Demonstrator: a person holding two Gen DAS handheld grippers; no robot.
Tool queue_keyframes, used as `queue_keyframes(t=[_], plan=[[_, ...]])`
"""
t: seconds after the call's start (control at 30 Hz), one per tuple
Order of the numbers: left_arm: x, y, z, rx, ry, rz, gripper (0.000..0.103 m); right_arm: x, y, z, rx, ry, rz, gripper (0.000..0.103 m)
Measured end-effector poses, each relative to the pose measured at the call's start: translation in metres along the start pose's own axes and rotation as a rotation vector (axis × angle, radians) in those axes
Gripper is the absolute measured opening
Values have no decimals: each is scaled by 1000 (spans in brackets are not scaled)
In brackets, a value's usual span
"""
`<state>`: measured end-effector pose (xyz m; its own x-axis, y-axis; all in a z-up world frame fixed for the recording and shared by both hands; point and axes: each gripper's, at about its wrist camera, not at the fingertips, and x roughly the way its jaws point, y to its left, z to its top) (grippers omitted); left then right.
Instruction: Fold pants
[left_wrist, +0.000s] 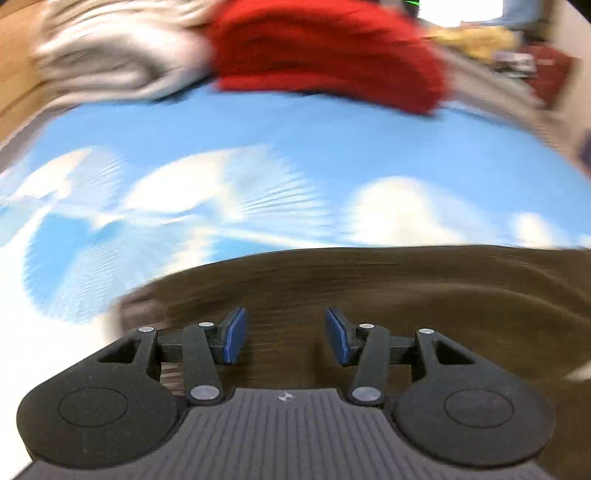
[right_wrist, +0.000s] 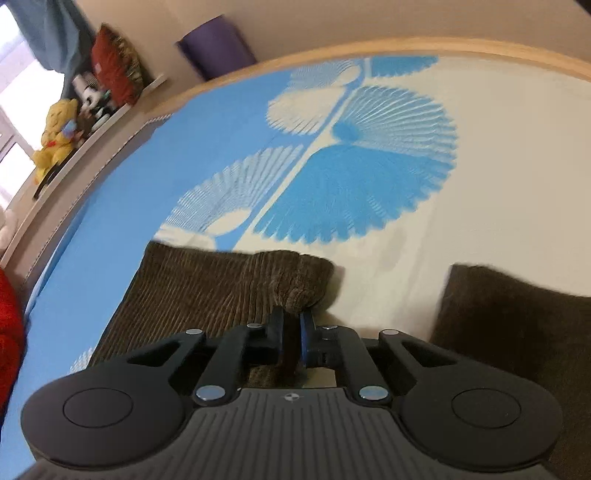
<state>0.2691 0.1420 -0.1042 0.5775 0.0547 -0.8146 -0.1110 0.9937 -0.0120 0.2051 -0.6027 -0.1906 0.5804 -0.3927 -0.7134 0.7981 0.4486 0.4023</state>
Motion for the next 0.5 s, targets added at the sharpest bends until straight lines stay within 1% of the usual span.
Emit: queue_keyframes(t=[0.03, 0.1, 0.17, 0.2, 0.27, 0.33, 0.37, 0.4, 0.47, 0.5], plan=[[5, 11, 0, -28, 17, 19, 52, -2, -3, 2, 1, -14, -27, 8], [16, 30, -4, -85, 60, 26, 52, -2, -11, 5, 12, -32, -84, 8], [31, 39, -8, -113, 107, 25, 51, 0, -17, 5, 11, -24, -107, 8], [37, 40, -10, -110, 123, 22, 50, 2, -19, 4, -1, -20, -106, 8], [43, 42, -16, -68, 106, 32, 50, -1, -17, 4, -12, -29, -95, 9], [37, 36, -16, -38, 111, 47, 51, -8, -14, 6, -3, -21, -89, 14], [33, 34, -14, -39, 107, 37, 51, -13, -11, 7, -14, -30, -105, 15], [30, 32, -11, -44, 98, 16, 51, -24, -7, 8, -32, -51, -117, 22], [19, 29, -6, -45, 75, -15, 51, -43, 1, 10, -83, -103, -110, 30], [13, 27, -5, -38, 63, -20, 51, -54, 6, 11, -114, -123, -103, 31]])
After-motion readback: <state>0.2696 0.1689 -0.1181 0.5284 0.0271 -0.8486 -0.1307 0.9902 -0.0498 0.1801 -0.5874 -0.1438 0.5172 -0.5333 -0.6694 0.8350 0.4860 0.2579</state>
